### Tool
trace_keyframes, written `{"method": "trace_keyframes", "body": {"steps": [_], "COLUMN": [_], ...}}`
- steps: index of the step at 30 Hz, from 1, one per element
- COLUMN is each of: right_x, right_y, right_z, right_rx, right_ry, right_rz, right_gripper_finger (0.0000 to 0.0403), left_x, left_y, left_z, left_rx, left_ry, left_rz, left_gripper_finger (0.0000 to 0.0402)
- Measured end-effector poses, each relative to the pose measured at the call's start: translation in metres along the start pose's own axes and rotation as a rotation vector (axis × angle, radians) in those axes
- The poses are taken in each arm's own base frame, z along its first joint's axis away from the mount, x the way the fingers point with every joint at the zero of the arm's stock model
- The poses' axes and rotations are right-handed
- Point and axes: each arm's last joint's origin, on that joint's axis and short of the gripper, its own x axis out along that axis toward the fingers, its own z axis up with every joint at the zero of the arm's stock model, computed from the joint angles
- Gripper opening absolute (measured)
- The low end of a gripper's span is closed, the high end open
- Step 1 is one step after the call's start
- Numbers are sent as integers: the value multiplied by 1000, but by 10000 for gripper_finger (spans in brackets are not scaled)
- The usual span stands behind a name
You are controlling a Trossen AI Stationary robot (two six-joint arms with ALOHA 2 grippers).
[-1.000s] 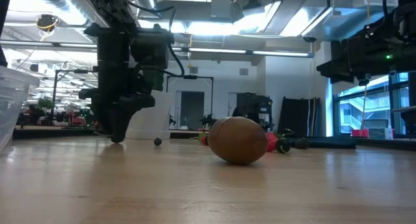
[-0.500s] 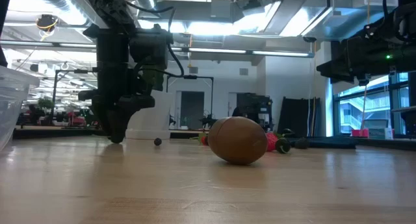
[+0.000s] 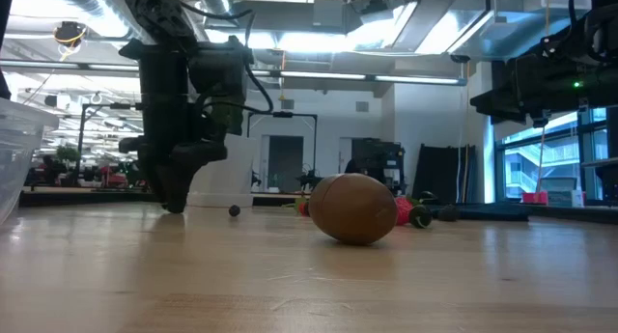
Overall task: Pick and placing Produce into tupperware
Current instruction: Put the black cherry in the transparent bin
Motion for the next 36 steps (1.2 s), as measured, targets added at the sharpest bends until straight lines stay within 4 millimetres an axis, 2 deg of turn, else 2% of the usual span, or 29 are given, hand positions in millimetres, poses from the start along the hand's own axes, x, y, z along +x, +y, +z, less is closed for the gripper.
{"method": "trace_keyframes", "body": {"steps": [5,9,14,18,22,27,32,36], "right_x": [0,0,0,0,0,0,0,0], "right_y": [0,0,0,0,0,0,0,0], "right_z": [0,0,0,0,0,0,0,-1], "right_rx": [0,0,0,-1,-2,-3,0,0], "right_ry": [0,1,1,0,1,0,3,6], "right_rz": [0,0,0,0,0,0,0,0], "right_gripper_finger": [198,198,198,198,198,198,198,198], "left_x": [-1,-4,-13,-21,-39,-69,-99,-119], "left_y": [-2,-8,-20,-27,-33,-40,-44,-46], "left_z": [1,2,2,2,1,-6,-23,-46], "left_rx": [107,179,276,336,372,421,436,427], "left_ry": [-31,-44,21,68,99,101,131,178], "left_rz": [-15,-33,-174,-246,-259,-267,-253,-309], "left_gripper_finger": [105,111,120,106,99,122,119,102]}}
